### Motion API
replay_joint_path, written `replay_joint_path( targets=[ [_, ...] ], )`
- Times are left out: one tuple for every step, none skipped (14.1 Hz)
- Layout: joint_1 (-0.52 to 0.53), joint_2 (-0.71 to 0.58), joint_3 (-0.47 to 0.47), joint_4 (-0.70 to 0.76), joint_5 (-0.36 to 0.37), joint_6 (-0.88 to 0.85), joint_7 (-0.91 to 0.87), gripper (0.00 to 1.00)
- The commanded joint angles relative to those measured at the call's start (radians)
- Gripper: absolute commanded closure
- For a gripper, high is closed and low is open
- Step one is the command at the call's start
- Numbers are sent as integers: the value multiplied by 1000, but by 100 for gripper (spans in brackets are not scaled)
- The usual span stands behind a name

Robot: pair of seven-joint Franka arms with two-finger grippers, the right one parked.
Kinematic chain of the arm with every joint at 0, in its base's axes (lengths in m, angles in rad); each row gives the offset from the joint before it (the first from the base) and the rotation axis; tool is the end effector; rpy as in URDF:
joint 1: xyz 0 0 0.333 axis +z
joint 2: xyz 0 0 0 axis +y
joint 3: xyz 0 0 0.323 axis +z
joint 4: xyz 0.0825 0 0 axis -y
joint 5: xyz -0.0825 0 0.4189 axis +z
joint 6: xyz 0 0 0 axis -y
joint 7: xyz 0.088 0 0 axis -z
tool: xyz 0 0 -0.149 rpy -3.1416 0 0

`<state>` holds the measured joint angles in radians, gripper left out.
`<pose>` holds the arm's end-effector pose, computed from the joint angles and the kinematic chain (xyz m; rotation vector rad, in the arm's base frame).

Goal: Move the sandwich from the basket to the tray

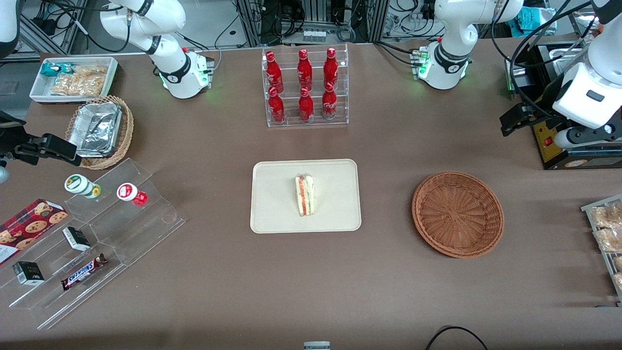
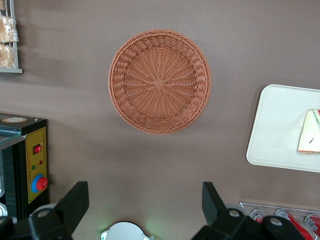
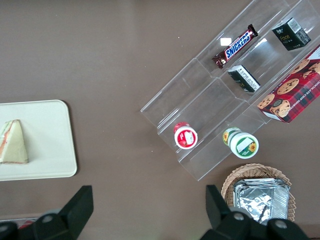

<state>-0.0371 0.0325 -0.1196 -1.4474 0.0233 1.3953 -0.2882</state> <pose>0.5713 -0.0853 0.6176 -3.0949 -0.2084 0.1211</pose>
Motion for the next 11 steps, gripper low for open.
replay_joint_path(
  targets=[
    [3,-6,-5,5,-8,4,7,0],
    [3,-6,-5,7,-8,7,9,0],
    [3,-5,-5,13,-8,10,17,0],
    [3,-3,-5,19,-6,11,41,0],
    [3,-3,-5,19,-6,13,64,0],
    [3,-3,-5,19,-6,13,78,0],
    [3,-5,-3,19,-6,14,80,0],
    [5,-5,-3,18,-6,14,81,0],
    [5,-5,-3,18,-6,14,81,0],
    [5,-5,-3,18,-6,17,81,0],
    [5,-5,-3,18,-6,19,81,0]
  ],
)
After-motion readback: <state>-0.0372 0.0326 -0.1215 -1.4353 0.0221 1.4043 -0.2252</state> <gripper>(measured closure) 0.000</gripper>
